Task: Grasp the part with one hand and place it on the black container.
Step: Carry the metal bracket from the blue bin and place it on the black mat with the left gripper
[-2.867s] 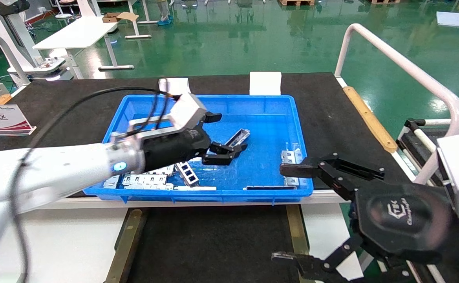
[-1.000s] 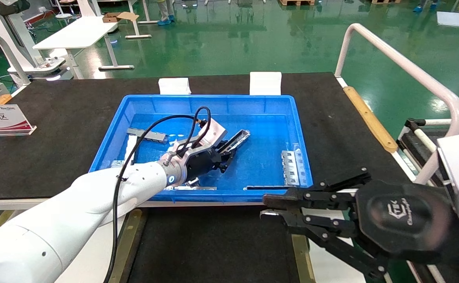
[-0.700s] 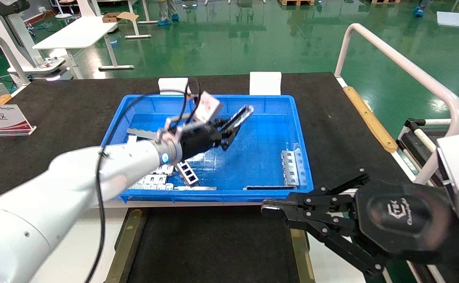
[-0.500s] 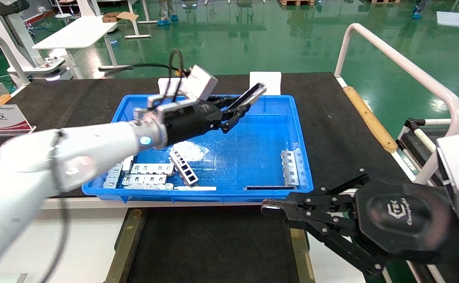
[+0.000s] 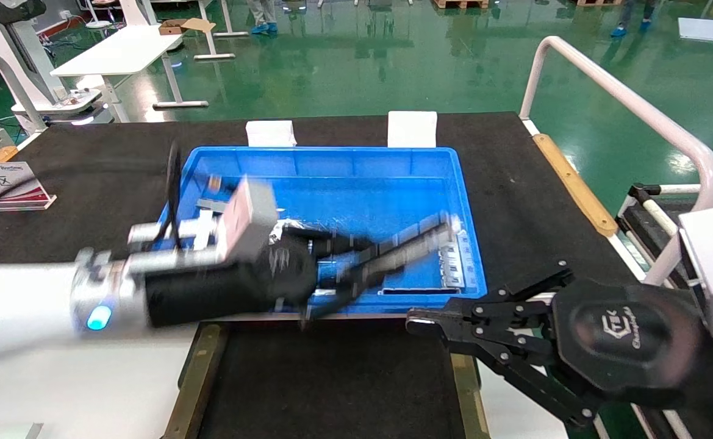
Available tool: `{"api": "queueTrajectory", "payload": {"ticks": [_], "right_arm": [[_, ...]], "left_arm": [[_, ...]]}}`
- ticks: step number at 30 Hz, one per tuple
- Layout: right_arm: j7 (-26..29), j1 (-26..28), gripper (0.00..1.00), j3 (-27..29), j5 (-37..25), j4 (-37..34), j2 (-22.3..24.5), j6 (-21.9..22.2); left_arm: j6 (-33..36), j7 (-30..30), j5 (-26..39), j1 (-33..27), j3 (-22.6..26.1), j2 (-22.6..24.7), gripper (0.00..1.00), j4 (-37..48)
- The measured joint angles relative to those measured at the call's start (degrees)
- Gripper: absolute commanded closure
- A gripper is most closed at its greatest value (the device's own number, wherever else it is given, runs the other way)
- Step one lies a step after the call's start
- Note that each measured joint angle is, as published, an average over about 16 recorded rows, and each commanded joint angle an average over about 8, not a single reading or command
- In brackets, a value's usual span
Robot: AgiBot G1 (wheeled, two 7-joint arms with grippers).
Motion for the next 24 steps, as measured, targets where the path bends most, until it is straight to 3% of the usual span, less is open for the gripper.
{"api": "queueTrajectory", "payload": {"ticks": [6,11,17,24], "right_arm": [[0.0,0.0,1.0,-0.01,0.0,0.0,0.0,0.0],[-0.01,0.0,1.0,-0.01,0.01,0.0,0.0,0.01],[-0.01,0.0,1.0,-0.02,0.01,0.0,0.01,0.01],[-0.01,0.01,1.0,-0.03,0.02,0.0,0.01,0.01]], "left_arm": [[-4.54,-2.11,-0.2,8.77,1.73,-5.46,1.0,-9.47],[-11.43,-3.33,-0.02,16.27,3.55,-6.8,1.0,-12.34],[-23.06,-6.15,-0.32,23.65,5.77,-4.72,1.0,-11.75],[-39.68,-11.59,-1.7,27.82,8.26,1.59,1.0,-8.95]]}}
